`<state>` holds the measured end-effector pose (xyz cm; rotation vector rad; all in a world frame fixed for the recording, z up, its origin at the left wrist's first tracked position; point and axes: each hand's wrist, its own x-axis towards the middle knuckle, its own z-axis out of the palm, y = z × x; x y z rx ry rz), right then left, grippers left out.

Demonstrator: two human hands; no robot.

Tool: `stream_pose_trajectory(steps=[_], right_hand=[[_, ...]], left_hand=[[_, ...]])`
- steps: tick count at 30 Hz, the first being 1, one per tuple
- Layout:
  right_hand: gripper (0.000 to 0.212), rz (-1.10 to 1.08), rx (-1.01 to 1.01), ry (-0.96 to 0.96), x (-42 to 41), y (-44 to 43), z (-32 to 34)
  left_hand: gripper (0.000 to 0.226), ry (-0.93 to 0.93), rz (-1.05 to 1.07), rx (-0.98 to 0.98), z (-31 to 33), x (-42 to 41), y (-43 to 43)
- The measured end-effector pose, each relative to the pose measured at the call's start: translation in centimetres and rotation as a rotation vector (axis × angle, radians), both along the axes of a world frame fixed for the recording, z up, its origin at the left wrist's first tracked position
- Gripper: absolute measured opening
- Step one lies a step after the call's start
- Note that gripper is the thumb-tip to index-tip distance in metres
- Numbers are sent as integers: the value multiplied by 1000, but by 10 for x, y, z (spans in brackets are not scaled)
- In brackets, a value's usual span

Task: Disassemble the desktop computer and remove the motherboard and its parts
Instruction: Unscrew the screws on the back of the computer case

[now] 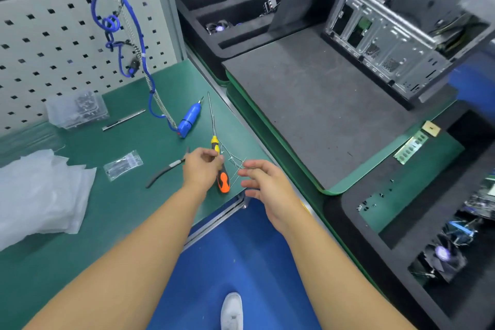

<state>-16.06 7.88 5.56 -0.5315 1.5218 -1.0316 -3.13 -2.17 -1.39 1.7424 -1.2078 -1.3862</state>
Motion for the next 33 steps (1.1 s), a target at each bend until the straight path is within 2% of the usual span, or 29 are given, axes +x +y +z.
stream_pose_trajectory(steps=[3, 7, 10, 14, 18, 22, 28, 33], right_hand=[[19, -43, -11, 10, -9, 11, 15], [36, -165, -51, 89, -43, 39, 46], [30, -244, -102, 147, -84, 79, 72], [18, -385, -114, 347, -142, 154, 100], [18, -507, -131, 371, -196, 242, 121], [18, -609, -106, 411, -248, 333, 136], [16, -782, -160, 359, -299, 473, 146], [20, -893, -133, 334, -324, 581, 145]], left_hand=[[15, 388, -44, 91, 36, -22, 33], [23, 575, -240, 116, 81, -67, 80], [31, 555, -461, 77, 110, -108, 114], [30, 540, -705, 36, 143, -172, 175], [30, 581, -833, 50, 163, -236, 254], [15, 565, -870, 62, 174, -293, 337], [8, 523, -982, 73, 196, -366, 458], [26, 400, -1225, -173, 200, -414, 552]])
